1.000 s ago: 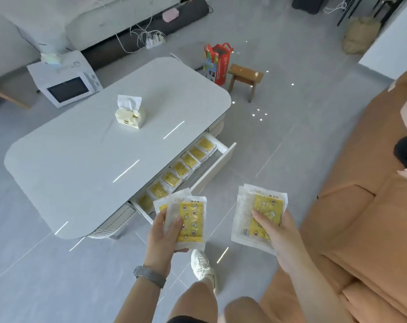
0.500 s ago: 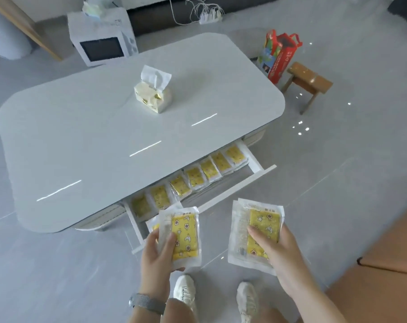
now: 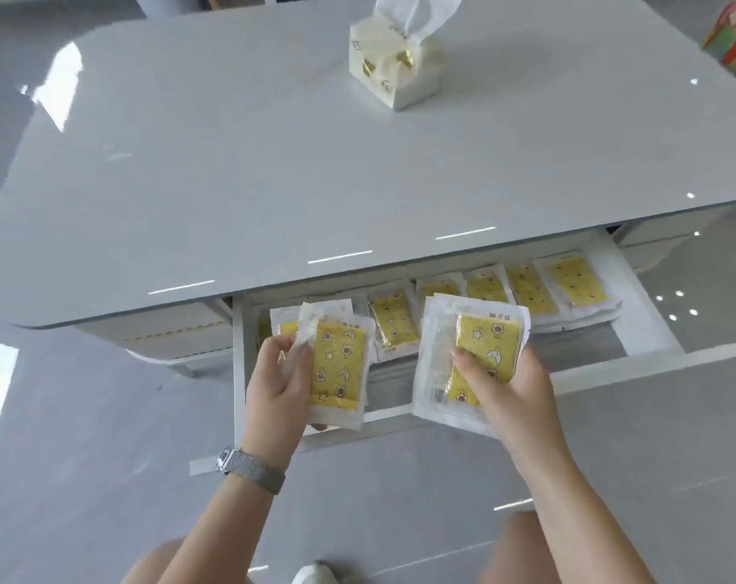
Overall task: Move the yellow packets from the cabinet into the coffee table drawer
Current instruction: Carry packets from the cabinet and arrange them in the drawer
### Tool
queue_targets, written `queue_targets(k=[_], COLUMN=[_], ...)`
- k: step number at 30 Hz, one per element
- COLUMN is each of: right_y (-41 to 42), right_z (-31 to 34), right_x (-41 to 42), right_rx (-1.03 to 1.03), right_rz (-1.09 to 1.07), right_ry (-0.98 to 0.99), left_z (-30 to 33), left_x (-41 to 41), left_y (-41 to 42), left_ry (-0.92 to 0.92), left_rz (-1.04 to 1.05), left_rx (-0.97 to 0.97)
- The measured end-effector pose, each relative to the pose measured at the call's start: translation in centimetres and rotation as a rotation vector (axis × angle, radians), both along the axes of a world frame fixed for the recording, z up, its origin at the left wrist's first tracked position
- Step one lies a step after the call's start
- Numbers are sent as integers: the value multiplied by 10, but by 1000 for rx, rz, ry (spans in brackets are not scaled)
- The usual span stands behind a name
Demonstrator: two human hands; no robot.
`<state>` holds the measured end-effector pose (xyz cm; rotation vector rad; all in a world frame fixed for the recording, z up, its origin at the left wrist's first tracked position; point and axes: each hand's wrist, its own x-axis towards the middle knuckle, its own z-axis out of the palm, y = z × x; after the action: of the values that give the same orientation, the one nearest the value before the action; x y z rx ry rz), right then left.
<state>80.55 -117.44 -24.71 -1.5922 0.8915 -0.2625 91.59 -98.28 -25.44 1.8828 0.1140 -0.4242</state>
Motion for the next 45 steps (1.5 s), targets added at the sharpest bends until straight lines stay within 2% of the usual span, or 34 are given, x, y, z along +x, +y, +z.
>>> queue_targets(k=[3,6,10,16,18,24,26,29,32,35,40,45], right_y=[-2,-3,-8,-5,-6,5,19,46,61,63,62,62], right_z=[-34,-50,-45,-42,-42,-28,-25,-32,-44,-49,-53,-55], right_x=[29,41,41,44,44,54,66,84,92,93,95,95], right_rx=[-228,-460,-420,-414,-340,233,328,335,383,403,408,415], right_rz=[136,228,187,192,179,88,146,238,267,274,287,292], right_ry=[22,73,43,157,119,-119,-129,-78,-35,-15,-69,-102], left_z=[-17,-26,-29,-40,-44,-37,-34,-35,-35,-33,-38,-39], left_x=[10,22,24,29,29,19,12,8,8,7,12,11], left_y=[2,-2,-2,2,2,-6,-10,-9,-1,4,2,-3], left_ry=[-51,-80,-96,-33,-35,-33,-45,-10,101,137,63,-6], left_rz=[58,162,182,197,174,111,118,129,150,61,-36,-149], left_rx=[33,-93,-157,-155,-157,-253,-255,-263,-311,-311,-233,-246])
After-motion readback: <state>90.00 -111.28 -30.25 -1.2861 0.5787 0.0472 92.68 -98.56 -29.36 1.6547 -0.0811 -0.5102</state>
